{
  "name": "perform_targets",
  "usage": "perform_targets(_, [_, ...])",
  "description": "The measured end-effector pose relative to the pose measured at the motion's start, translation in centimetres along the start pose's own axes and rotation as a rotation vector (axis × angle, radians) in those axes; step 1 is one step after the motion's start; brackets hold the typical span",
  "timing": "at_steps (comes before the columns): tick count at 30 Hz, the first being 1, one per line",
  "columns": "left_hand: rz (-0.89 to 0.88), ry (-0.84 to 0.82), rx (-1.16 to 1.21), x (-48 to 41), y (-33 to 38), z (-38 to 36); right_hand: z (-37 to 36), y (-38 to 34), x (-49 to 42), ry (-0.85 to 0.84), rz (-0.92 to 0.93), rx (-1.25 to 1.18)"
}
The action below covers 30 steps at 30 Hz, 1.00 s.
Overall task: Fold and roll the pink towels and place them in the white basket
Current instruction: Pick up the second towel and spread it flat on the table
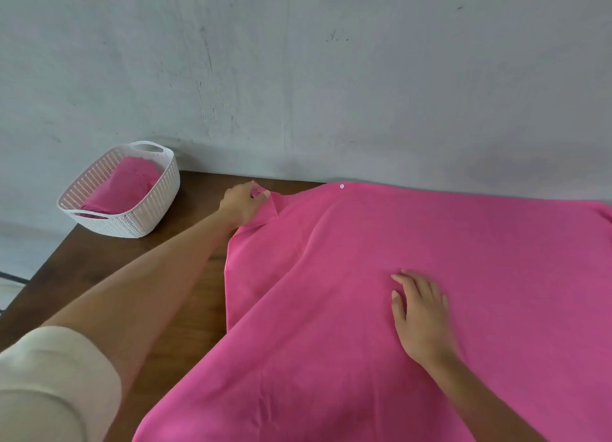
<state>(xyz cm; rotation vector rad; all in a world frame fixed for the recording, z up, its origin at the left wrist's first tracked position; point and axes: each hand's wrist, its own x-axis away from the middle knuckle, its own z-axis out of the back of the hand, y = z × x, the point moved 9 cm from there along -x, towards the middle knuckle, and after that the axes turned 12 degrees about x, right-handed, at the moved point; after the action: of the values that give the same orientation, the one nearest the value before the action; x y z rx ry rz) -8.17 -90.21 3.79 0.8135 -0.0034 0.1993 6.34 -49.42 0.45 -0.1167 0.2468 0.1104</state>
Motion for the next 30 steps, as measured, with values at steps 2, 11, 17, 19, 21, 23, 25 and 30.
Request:
perform_targets(2, [-0.051,0.056,0.017,-0.8,1.2,0.8,0.2,-0.2,0.0,0.004,-0.004,0.0])
perform_targets(11, [-0.299,-0.1,0.234,1.3,8.1,-1.0,0.4,-0.2,0.0,0.013,-0.023,0.011])
perform_targets(17, [-0.377,-0.222,-0.098,4.0,7.2,-5.9,0.5,-0.2,0.1,0.033,-0.024,0.018])
perform_targets(19, [-0.363,-0.19,-0.235,4.6,6.6,-7.0,0.5,-0.1,0.1,0.029,-0.028,0.013])
perform_targets(21, [-0.302,-0.174,-0.37,4.8,5.7,-7.8,0.4,-0.1,0.1,0.023,-0.029,0.015])
perform_targets(23, [-0.224,-0.159,-0.466,5.1,5.0,-8.2,0.5,-0.1,0.0,0.022,-0.029,0.019])
perform_targets(25, [-0.18,-0.143,-0.506,5.0,4.7,-8.3,0.4,-0.1,0.0,0.024,-0.028,0.013])
perform_targets(30, [-0.12,-0.146,-0.603,3.6,5.0,-8.1,0.5,-0.2,0.1,0.028,-0.027,0.01])
